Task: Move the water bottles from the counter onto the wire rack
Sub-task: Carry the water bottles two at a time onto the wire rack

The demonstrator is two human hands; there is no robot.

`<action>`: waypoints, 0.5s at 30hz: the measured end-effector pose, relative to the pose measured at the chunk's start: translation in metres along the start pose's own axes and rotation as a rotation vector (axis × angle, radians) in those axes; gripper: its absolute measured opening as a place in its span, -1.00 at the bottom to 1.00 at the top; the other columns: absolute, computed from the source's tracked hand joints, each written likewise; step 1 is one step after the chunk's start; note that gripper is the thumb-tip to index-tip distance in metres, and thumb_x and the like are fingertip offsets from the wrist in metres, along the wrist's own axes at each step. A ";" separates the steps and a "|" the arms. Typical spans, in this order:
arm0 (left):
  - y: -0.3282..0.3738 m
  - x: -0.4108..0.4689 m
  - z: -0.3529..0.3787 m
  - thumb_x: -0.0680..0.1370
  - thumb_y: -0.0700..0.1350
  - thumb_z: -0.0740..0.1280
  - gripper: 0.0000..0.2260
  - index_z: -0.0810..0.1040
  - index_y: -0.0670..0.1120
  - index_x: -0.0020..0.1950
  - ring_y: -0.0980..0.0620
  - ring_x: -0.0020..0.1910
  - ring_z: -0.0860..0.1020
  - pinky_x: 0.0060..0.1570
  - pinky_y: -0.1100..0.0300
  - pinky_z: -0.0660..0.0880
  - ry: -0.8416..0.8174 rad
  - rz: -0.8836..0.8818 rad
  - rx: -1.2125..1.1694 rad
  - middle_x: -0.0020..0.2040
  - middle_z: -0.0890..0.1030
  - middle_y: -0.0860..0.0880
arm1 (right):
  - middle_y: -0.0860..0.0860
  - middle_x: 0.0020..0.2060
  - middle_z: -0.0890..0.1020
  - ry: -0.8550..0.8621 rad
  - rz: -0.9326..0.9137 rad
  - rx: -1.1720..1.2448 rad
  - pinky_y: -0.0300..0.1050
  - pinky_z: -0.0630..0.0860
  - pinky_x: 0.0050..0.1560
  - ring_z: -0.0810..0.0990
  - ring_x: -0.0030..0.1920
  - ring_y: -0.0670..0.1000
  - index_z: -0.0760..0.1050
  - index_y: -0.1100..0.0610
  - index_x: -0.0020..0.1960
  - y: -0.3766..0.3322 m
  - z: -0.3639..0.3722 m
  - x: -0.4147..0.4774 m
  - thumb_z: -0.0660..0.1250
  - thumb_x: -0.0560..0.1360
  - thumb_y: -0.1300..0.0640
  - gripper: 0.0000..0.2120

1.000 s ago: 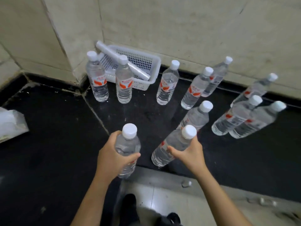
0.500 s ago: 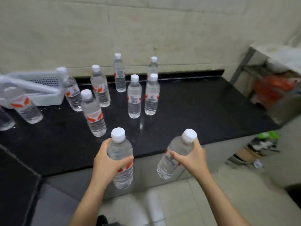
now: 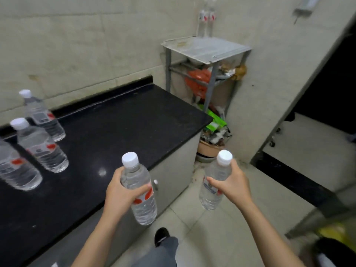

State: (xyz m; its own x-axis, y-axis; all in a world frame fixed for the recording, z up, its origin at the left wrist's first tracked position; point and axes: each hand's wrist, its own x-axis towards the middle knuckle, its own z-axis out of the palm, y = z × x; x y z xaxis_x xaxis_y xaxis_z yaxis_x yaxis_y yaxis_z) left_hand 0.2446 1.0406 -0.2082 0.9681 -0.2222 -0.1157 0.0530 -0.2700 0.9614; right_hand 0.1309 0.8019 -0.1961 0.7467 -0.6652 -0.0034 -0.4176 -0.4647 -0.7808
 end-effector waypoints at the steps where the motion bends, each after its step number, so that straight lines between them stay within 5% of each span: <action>1: 0.003 0.010 0.011 0.09 -0.10 0.58 -0.37 0.44 -0.04 0.10 0.03 -0.10 0.57 -0.12 0.12 0.47 -0.023 0.003 0.000 -0.10 0.57 0.09 | 0.00 0.03 0.60 0.014 0.020 0.007 -0.02 0.50 0.01 0.56 0.08 0.08 0.35 -0.07 0.23 0.006 -0.006 0.008 0.51 0.22 0.07 -0.37; 5: 0.014 0.056 0.060 -0.08 0.12 0.45 -0.25 0.45 -0.01 0.08 0.12 -0.13 0.56 -0.15 0.16 0.47 -0.097 0.026 -0.047 -0.09 0.58 0.09 | -0.07 -0.10 0.55 0.056 0.092 0.041 -0.03 0.50 0.03 0.56 0.03 0.04 0.32 -0.15 0.03 0.026 -0.023 0.049 0.51 0.22 0.10 -0.49; 15: 0.061 0.186 0.201 -0.06 0.08 0.47 -0.30 0.48 0.01 0.08 0.01 -0.08 0.60 -0.08 0.07 0.54 -0.289 0.013 -0.135 -0.07 0.62 0.04 | -0.05 -0.09 0.56 0.126 0.155 -0.077 -0.05 0.50 0.00 0.56 0.01 0.03 0.32 -0.09 0.05 0.033 -0.063 0.201 0.53 0.20 0.09 -0.47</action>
State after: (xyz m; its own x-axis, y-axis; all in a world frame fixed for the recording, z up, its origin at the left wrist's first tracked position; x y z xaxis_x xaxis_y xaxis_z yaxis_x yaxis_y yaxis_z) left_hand 0.3783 0.7950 -0.2212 0.8601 -0.4873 -0.1506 0.0915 -0.1432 0.9855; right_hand 0.2345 0.6165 -0.1835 0.6018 -0.7978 -0.0376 -0.5644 -0.3914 -0.7268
